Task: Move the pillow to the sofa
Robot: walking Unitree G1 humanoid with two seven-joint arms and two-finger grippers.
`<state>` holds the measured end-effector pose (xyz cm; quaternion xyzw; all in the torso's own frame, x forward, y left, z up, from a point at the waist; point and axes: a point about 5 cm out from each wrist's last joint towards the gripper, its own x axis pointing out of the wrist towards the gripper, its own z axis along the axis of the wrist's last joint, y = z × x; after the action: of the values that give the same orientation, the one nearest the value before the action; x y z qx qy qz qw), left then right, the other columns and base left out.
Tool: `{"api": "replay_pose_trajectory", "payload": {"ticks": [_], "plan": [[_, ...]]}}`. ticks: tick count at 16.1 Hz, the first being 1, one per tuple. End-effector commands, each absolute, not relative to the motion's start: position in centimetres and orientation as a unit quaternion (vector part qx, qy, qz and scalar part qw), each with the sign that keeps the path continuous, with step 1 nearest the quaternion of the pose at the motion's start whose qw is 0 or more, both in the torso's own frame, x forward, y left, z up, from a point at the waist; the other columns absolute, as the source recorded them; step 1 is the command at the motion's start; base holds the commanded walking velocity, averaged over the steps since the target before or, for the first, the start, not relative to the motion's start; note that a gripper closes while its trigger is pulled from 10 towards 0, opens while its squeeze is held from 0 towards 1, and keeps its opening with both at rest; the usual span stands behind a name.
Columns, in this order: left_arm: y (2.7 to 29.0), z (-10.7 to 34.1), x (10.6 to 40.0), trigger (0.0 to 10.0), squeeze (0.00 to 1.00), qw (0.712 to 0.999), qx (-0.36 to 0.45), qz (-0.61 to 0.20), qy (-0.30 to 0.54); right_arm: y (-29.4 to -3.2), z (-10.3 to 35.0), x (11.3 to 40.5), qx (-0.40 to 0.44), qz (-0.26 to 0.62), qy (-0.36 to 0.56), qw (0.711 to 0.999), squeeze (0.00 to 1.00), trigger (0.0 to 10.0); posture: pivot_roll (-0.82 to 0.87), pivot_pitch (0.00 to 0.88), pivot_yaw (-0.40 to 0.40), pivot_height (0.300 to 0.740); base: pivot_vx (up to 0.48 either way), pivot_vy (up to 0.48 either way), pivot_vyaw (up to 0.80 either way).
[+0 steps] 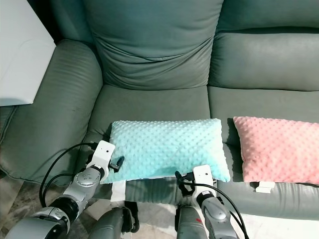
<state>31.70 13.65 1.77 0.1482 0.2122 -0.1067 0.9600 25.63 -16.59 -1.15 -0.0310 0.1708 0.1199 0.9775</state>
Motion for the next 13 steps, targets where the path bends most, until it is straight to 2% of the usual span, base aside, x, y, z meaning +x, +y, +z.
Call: {"api": "replay_pose_trajectory", "payload": {"ticks": [1, 3, 4, 7, 10, 13], "plan": [[14.2, 0.8, 30.9, 10.0, 0.0, 0.955, 0.156, -0.097, 0.231, -16.2, -2.0, 24.6, -0.019, 0.127, 0.187, 0.974, 0.07, 10.0, -0.16, 0.371, 0.113, 0.74, 0.0, 0.0, 0.0], [14.0, 0.9, 31.0, 10.0, 0.0, 0.956, 0.156, -0.095, 0.228, -15.9, -2.0, 24.5, -0.018, 0.129, 0.185, 0.974, 0.05, 10.0, -0.16, 0.369, 0.114, 0.74, 0.0, 0.0, 0.0], [14.0, 1.0, 31.1, 10.0, 0.0, 0.957, 0.156, -0.094, 0.227, -15.9, -2.0, 24.5, -0.02, 0.129, 0.185, 0.974, 0.0, 10.0, -0.16, 0.367, 0.113, 0.74, 0.0, 0.0, 0.0], [14.5, 1.5, 31.4, 10.0, 0.0, 0.961, 0.157, -0.087, 0.209, -17.0, -1.5, 24.4, -0.041, 0.114, 0.171, 0.978, 0.0, 10.0, -0.16, 0.349, 0.113, 0.74, 0.0, 0.0, 0.0], [16.2, 2.8, 32.1, 10.0, 0.0, 0.973, 0.141, -0.069, 0.168, -17.8, 0.4, 24.2, -0.036, 0.091, 0.123, 0.988, 0.0, 10.0, -0.17, 0.3, 0.112, 0.74, 0.0, 0.0, 0.0], [17.1, 3.0, 31.7, 10.0, 0.0, 0.978, 0.111, -0.085, 0.152, -17.3, 2.1, 23.3, -0.016, 0.09, 0.104, 0.99, 0.0, 10.0, -0.17, 0.262, 0.113, 0.74, 0.0, 0.0, 0.0]]}}
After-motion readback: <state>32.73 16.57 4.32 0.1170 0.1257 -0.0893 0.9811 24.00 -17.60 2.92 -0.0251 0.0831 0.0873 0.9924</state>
